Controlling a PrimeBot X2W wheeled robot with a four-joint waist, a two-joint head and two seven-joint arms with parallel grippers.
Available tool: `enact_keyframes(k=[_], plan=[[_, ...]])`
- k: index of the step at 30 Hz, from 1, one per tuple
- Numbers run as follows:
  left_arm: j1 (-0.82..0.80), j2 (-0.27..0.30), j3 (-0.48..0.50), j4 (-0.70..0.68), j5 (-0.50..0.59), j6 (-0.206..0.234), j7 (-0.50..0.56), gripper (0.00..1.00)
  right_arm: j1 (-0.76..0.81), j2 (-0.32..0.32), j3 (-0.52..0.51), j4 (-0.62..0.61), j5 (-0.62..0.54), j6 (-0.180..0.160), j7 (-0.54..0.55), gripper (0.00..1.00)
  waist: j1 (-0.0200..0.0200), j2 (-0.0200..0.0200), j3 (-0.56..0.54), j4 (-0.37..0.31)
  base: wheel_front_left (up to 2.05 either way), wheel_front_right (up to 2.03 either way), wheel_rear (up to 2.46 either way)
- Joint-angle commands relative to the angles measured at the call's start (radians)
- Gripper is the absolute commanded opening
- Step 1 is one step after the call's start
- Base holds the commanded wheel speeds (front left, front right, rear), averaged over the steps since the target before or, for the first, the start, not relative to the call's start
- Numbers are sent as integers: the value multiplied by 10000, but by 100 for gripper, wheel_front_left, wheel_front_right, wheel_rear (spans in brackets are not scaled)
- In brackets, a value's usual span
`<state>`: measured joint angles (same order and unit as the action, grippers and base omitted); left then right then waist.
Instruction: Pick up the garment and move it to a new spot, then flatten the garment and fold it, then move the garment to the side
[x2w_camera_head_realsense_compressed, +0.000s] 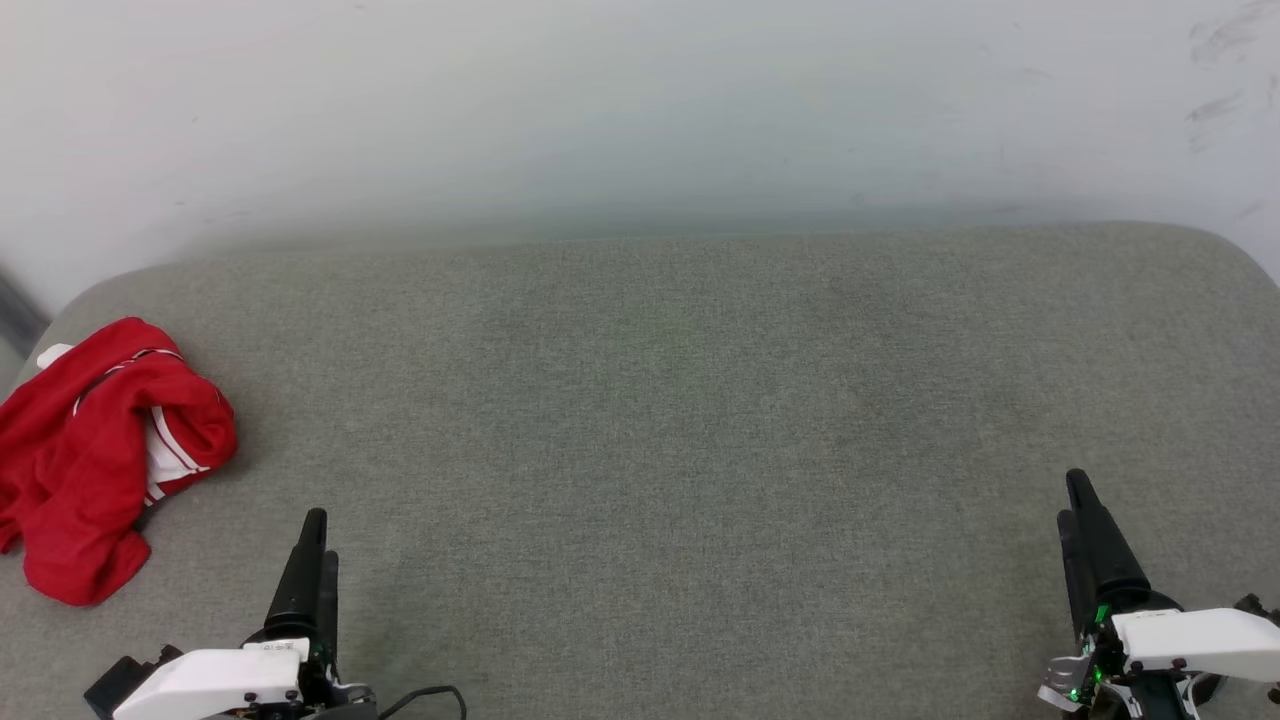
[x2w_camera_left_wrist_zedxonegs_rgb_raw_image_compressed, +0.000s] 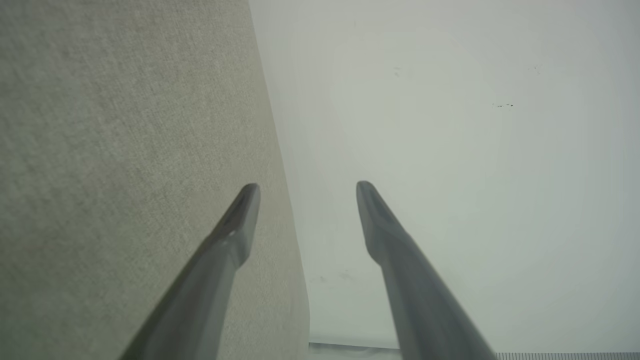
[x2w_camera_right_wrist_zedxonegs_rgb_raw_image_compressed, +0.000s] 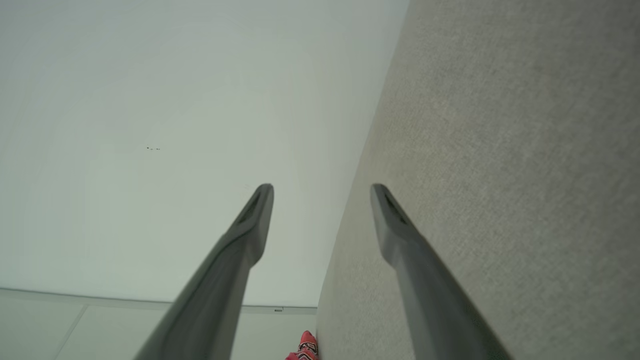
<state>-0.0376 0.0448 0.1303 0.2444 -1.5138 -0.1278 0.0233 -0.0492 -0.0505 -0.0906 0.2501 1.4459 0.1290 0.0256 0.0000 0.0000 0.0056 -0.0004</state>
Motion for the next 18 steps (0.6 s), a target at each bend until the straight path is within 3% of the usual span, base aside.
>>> enact_keyframes(k=[1, 10, 18], plan=[[-61, 36, 110, -145, 222, -12, -102, 100, -58, -5, -1, -251, -460, 16, -120, 100, 0, 0, -2, 5, 0, 0, 0], [-83, 41, 833, -595, 1499, -15, -469, 100, -69, -6, -202, -943, -2737, 17, -486, 100, 0, 0, 17, 15, 0, 0, 0], [-139, 46, 1185, -1441, 3300, -19, -766, 100, -123, -5, 116, -1935, -5636, 18, -784, 100, 0, 0, 70, 18, 0, 0, 0]])
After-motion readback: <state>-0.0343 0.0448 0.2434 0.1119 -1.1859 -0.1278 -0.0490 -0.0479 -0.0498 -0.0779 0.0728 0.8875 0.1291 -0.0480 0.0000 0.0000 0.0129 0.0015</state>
